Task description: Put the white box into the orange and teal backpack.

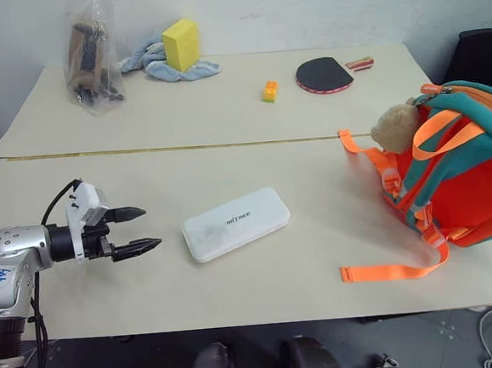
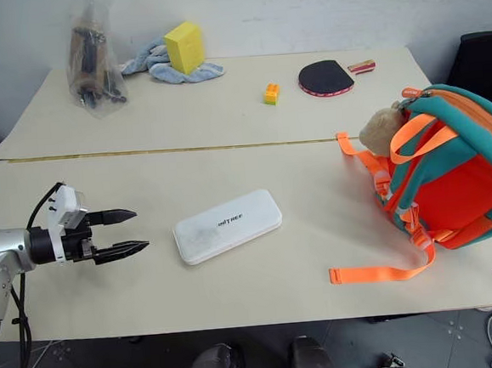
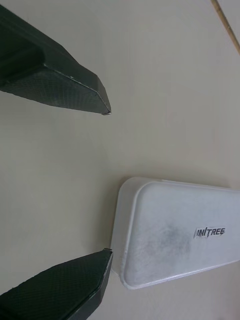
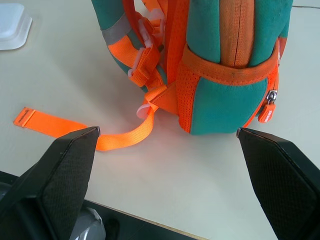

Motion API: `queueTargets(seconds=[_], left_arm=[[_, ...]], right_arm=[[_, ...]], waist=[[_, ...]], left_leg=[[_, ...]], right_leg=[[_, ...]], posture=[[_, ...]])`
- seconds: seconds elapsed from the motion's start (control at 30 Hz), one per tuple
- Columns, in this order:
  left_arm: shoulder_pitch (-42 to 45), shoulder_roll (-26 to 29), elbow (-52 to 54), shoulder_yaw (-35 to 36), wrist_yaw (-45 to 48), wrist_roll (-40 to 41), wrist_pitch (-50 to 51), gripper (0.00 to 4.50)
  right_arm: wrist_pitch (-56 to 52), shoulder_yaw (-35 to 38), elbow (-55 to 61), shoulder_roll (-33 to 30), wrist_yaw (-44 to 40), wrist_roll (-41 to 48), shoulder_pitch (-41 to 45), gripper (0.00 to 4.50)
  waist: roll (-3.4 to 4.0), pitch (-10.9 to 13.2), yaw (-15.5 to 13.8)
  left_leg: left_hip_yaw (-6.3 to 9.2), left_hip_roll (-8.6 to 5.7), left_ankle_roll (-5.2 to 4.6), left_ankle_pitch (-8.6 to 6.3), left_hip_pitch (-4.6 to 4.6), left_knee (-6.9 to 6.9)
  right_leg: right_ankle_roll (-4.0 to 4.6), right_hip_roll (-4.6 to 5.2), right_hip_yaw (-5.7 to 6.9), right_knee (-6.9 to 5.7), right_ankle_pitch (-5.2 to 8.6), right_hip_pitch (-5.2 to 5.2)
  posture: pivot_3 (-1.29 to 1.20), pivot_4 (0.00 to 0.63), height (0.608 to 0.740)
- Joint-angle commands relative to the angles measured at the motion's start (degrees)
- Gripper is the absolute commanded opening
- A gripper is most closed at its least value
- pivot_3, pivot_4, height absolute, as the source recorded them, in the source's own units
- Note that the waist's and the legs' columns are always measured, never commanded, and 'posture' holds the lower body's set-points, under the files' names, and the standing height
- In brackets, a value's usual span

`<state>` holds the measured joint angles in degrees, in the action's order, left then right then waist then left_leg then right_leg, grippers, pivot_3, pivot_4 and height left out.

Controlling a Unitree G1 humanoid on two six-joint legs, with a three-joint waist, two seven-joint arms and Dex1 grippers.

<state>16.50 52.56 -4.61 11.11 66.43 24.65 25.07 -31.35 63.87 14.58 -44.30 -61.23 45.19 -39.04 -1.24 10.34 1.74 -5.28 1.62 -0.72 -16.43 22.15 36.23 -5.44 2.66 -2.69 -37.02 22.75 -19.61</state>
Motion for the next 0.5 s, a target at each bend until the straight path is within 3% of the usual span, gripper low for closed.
queueTargets(seconds=[0.03, 0.5], left_arm=[[-0.4, 1.2, 1.2, -0.9, 0.3, -1.7, -1.5, 4.5], [1.2, -0.1, 0.4, -1.4, -1.9, -2.0, -1.2, 4.5]], right_arm=[[-0.1, 1.5, 1.6, 0.6, 1.2, 1.0, 0.5, 4.49], [0.8, 0.6, 3.6, 1.0, 4.2, -1.3, 0.8, 4.49]], waist=[[0.0, 0.0, 0.0], [0.0, 0.0, 0.0]], left_leg=[[0.0, 0.0, 0.0, 0.01, -0.01, 0.0], [0.01, 0.01, 0.04, 0.04, -0.02, -0.01]], right_leg=[[0.0, 0.0, 0.0, -0.01, 0.0, 0.01], [0.0, -0.02, 0.01, -0.07, 0.0, 0.0]], posture=[[0.0, 0.15, 0.74], [0.0, 0.15, 0.74]])
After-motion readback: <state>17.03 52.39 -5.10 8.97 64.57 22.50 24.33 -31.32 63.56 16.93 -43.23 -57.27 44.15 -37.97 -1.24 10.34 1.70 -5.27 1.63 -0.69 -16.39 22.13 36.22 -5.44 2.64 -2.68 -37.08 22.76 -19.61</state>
